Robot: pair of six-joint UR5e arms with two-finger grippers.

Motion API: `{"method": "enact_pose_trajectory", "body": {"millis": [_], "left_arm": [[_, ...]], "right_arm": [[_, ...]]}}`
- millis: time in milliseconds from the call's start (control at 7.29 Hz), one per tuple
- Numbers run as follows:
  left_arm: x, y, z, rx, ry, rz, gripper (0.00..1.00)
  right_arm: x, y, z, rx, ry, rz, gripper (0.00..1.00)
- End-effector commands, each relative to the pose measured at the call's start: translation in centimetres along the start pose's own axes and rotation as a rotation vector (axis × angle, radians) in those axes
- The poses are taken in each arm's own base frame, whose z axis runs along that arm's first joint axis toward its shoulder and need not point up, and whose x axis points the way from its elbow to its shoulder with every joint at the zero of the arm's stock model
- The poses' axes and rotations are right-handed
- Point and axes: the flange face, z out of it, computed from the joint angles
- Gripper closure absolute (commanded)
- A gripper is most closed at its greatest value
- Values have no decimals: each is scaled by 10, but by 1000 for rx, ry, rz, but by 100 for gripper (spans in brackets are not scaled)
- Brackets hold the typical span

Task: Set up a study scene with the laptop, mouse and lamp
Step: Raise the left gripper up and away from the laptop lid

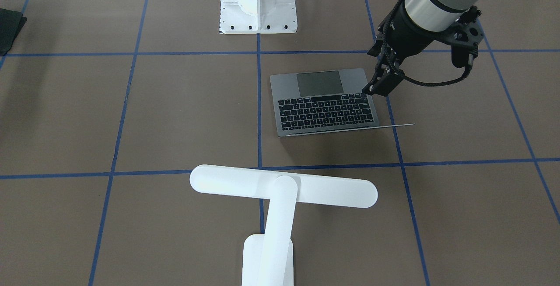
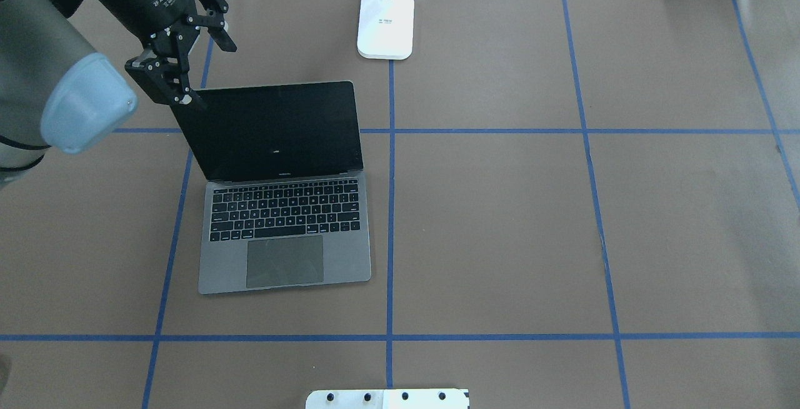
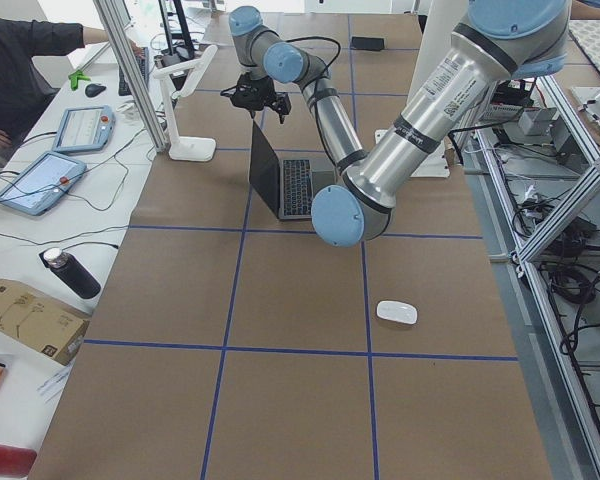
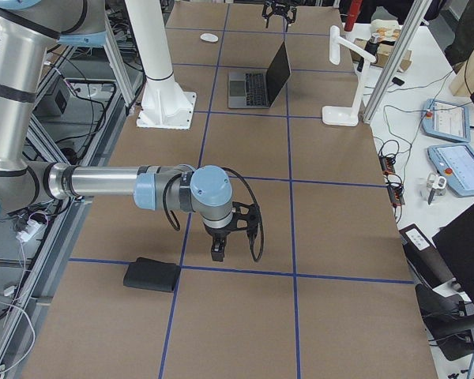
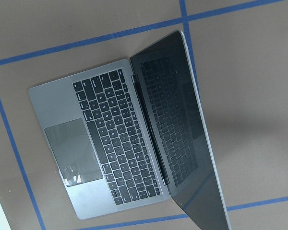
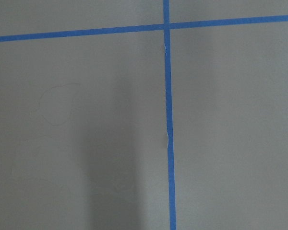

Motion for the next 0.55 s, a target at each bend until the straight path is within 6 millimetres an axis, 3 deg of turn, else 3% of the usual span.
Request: {"method": "enact_pose_trajectory", "body": {"millis": [0,274,412], "left_arm": [[-24,15,17,59,15,202,0],[-53,24,24,69,16,425,0],[-54,19,27,74,4,537,0]], "right_arm": [[9,10,8,-21,19,19,1],[16,15,8,-21,61,28,1],[21,21,10,-29,72,34,1]]}}
